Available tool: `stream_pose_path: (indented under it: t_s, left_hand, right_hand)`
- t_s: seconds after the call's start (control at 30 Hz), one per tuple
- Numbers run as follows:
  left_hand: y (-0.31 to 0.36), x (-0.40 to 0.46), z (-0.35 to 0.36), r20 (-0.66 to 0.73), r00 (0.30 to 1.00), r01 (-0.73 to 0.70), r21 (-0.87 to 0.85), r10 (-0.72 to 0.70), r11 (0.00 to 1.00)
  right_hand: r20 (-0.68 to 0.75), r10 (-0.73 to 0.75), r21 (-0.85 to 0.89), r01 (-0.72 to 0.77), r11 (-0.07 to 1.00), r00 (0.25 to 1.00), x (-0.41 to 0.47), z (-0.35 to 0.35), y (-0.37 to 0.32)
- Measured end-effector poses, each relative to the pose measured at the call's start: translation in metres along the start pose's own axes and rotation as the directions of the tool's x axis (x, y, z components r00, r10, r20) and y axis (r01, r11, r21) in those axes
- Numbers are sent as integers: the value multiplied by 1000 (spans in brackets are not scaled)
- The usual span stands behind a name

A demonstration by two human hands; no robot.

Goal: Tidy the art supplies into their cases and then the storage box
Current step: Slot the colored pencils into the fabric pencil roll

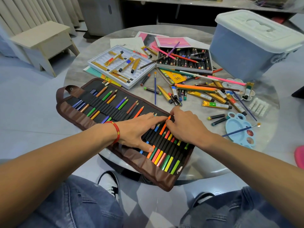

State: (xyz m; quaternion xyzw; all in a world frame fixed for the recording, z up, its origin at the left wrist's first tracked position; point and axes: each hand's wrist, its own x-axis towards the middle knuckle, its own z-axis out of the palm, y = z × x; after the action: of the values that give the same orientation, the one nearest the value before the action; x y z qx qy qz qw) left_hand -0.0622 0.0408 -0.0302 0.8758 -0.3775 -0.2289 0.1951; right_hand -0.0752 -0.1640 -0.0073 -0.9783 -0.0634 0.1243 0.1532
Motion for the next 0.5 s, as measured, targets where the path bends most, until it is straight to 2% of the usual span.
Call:
stream_pose_path:
  t_s: [0.17, 0.4, 0.5]
  left_hand:
    - [1, 2, -2, 17, 1000, 2, 6, -3, 1000]
    - [4, 1, -3, -3, 992, 125, -213, -128, 969]
    - [6, 2, -4, -11, 990, 133, -226, -139, 965]
  right_hand:
    - [-6, -6, -49, 6, 999, 1000, -2, 2, -2]
    - [40, -42, 20, 41, 999, 998, -1, 0, -6]
    - [88, -60, 12, 59, 998, 994, -8, 1, -12]
